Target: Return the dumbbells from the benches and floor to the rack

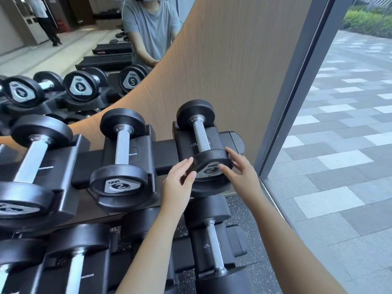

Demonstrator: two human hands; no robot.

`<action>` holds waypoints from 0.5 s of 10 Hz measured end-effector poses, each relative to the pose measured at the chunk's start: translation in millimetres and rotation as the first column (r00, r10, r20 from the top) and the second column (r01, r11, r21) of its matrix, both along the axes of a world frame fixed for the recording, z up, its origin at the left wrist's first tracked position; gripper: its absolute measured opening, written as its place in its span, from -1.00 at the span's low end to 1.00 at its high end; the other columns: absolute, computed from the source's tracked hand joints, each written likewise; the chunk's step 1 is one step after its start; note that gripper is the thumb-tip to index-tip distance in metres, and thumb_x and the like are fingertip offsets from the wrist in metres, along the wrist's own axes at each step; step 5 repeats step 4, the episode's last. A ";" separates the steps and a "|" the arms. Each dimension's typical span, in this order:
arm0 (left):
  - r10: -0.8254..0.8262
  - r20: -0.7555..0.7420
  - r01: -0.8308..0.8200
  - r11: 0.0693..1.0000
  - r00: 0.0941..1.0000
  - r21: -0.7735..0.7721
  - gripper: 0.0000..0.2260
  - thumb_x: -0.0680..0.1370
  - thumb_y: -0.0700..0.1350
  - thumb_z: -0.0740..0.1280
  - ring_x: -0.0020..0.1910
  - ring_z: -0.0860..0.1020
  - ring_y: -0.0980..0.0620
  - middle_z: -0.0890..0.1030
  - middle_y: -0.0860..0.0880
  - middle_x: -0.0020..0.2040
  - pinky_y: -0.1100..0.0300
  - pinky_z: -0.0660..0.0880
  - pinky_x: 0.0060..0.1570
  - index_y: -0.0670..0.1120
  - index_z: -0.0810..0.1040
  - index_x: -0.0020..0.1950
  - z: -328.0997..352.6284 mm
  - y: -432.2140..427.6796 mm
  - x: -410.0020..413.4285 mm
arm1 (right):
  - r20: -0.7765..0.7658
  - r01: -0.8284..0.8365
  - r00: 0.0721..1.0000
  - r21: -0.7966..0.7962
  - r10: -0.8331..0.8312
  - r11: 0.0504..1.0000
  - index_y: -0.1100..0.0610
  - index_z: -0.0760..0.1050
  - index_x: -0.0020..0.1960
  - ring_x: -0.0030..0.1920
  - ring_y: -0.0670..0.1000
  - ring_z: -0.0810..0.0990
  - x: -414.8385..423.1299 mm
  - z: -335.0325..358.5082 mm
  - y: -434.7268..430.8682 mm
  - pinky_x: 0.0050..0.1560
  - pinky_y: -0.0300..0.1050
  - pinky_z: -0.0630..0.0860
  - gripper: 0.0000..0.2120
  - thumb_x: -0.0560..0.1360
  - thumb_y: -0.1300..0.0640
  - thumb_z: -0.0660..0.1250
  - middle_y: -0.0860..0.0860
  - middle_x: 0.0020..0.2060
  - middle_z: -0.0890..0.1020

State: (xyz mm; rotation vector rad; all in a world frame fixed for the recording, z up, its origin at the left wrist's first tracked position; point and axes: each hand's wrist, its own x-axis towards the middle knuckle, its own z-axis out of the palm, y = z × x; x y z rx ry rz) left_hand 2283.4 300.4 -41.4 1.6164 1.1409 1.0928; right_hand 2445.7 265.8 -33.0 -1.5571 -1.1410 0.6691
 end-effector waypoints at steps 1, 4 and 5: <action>0.007 -0.164 0.007 0.996 0.986 0.084 -0.67 0.53 -0.19 0.28 0.32 0.32 0.17 0.41 0.04 0.35 0.30 0.19 0.30 0.01 0.45 0.28 4.8 -8.8 -4.3 | 0.126 0.006 0.992 -0.002 -0.006 1.000 0.00 0.36 0.35 0.21 -0.13 0.43 0.0 -2.3 -10.6 0.24 -0.32 0.26 -0.52 0.46 0.13 0.37 -0.04 0.24 0.48; 0.132 -0.425 -0.019 0.965 0.895 0.261 -0.65 0.54 -0.15 0.24 0.35 0.26 0.02 0.37 0.04 0.38 0.07 0.17 0.35 -0.01 0.39 0.34 14.4 -55.9 -3.2 | 0.557 0.078 0.829 -0.037 -0.044 0.996 0.05 0.27 0.41 0.38 0.04 0.32 -10.2 -1.3 -50.3 0.36 0.16 0.23 -0.50 0.50 0.11 0.28 0.02 0.38 0.37; 0.132 -0.425 -0.019 0.965 0.895 0.261 -0.65 0.54 -0.15 0.24 0.35 0.26 0.02 0.37 0.04 0.38 0.07 0.17 0.35 -0.01 0.39 0.34 14.4 -55.9 -3.2 | 0.557 0.078 0.829 -0.037 -0.044 0.996 0.05 0.27 0.41 0.38 0.04 0.32 -10.2 -1.3 -50.3 0.36 0.16 0.23 -0.50 0.50 0.11 0.28 0.02 0.38 0.37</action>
